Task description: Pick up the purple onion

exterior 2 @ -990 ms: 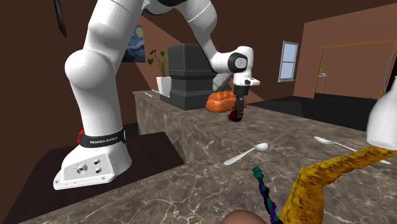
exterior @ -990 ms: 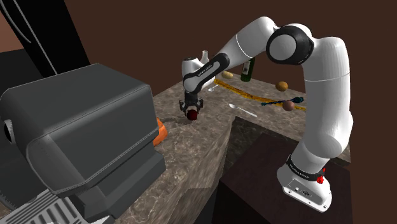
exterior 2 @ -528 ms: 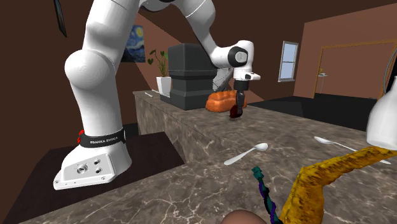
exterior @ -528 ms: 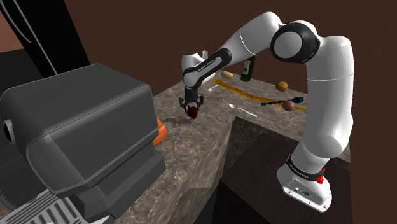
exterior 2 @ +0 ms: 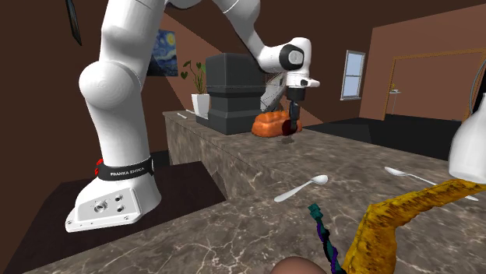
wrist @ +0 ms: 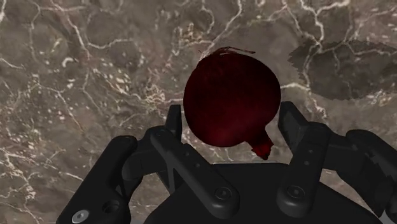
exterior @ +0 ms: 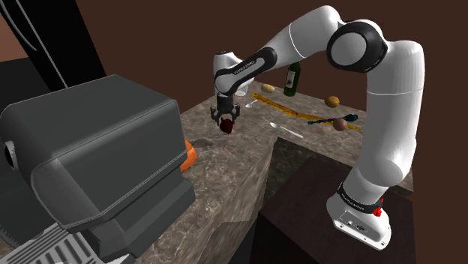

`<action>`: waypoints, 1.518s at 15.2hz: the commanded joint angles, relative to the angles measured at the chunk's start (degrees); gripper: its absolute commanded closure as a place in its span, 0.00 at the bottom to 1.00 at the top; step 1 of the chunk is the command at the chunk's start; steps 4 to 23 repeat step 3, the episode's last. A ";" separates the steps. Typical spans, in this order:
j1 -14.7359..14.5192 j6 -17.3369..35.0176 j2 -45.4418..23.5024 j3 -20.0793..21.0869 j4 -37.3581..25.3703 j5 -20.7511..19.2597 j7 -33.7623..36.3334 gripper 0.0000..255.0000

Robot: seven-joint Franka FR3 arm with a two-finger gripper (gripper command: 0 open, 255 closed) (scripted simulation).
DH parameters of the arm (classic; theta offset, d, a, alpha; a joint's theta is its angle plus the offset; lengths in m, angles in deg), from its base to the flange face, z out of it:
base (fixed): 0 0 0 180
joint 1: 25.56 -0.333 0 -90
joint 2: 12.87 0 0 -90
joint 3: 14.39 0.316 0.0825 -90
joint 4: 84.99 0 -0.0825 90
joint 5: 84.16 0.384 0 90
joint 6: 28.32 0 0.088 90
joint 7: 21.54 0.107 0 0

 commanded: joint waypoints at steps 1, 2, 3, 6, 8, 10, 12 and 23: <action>0.07 -1.29 0.79 0.03 -0.49 0.12 -0.10 1.00; 0.07 -1.39 0.85 0.04 -0.53 0.13 -0.10 1.00; 0.07 -1.39 0.85 0.04 -0.53 0.13 -0.10 1.00; 0.07 -1.39 0.85 0.04 -0.53 0.13 -0.10 1.00; 0.07 -1.39 0.85 0.04 -0.53 0.13 -0.10 1.00; 0.07 -1.39 0.85 0.04 -0.53 0.13 -0.10 1.00; 0.07 -1.39 0.85 0.04 -0.53 0.13 -0.10 1.00; 0.07 -1.39 0.85 0.04 -0.53 0.13 -0.10 1.00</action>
